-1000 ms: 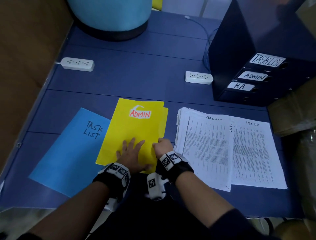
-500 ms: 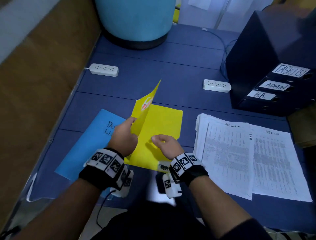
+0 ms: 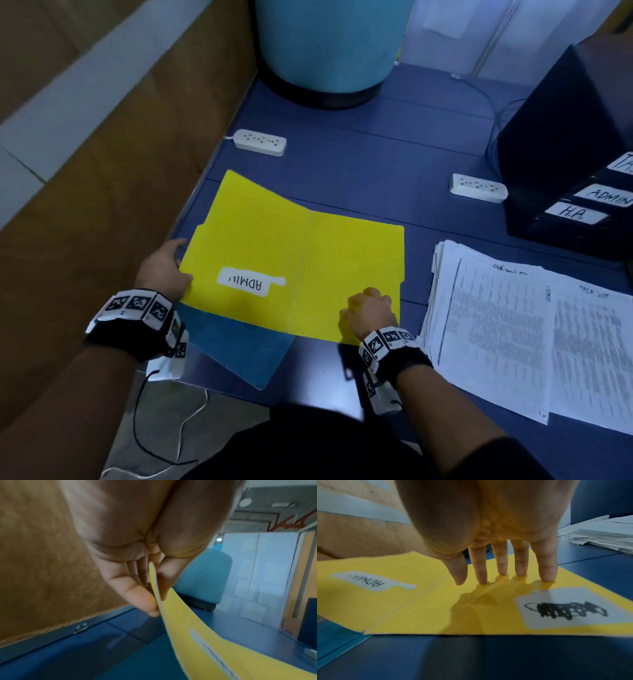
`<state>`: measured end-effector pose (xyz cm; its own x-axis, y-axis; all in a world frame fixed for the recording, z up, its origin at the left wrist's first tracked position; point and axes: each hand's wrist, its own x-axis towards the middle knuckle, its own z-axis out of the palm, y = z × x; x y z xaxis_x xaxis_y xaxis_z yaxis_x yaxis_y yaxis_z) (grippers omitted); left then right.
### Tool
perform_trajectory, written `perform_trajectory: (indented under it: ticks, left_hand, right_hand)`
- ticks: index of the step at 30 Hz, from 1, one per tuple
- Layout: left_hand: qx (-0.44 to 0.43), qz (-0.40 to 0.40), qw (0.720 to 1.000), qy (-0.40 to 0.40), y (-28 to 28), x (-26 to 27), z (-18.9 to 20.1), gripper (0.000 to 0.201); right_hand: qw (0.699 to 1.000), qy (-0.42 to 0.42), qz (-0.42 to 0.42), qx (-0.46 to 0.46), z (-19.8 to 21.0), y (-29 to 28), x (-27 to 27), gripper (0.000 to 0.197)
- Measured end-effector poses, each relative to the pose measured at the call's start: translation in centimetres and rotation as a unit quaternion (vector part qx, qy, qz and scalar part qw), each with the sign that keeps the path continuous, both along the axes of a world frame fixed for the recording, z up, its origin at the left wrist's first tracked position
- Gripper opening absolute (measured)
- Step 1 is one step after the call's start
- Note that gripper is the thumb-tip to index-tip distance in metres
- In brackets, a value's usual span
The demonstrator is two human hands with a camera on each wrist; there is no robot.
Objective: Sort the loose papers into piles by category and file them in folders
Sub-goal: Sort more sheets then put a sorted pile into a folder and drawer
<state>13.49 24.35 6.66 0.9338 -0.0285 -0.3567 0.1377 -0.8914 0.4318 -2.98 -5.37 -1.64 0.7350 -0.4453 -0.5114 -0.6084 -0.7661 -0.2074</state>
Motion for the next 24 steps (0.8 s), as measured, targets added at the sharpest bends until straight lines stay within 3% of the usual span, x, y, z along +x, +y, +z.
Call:
perform_trajectory:
  ticks: [4, 7, 10, 15, 19, 24]
  left_hand:
    - [0.057, -0.008, 0.998, 0.005, -0.1, -0.8, -1.6, 0.067]
    - [0.017, -0.048, 0.999, -0.019, -2.6, -1.9, -1.7, 0.062]
    - [-0.039, -0.1, 0.994, -0.016, -6.9, -3.2, -1.2, 0.054]
    - [-0.121, -0.198, 0.973, 0.005, -16.2, -6.4, -0.5, 0.047]
    - [-0.163, -0.268, 0.948, 0.055, -24.0, -10.0, -1.1, 0.047]
    - [-0.186, -0.284, 0.931, 0.135, -31.9, -14.4, -3.6, 0.05]
  right_hand:
    - [1.0, 0.002, 0.027, -0.007, 0.0, -0.1, -0.3, 0.032]
    - [0.999, 0.002, 0.018, 0.038, 0.4, -0.8, -0.5, 0.036]
    - [0.992, -0.066, -0.041, 0.097, 1.3, -2.8, -1.5, 0.038]
    - [0.972, -0.164, -0.149, 0.076, 4.3, -9.1, -5.8, 0.031]
    - [0.947, -0.17, -0.268, 0.043, 5.9, -15.7, -10.8, 0.041]
    - [0.897, -0.135, -0.421, -0.005, 5.3, -22.4, -16.4, 0.054]
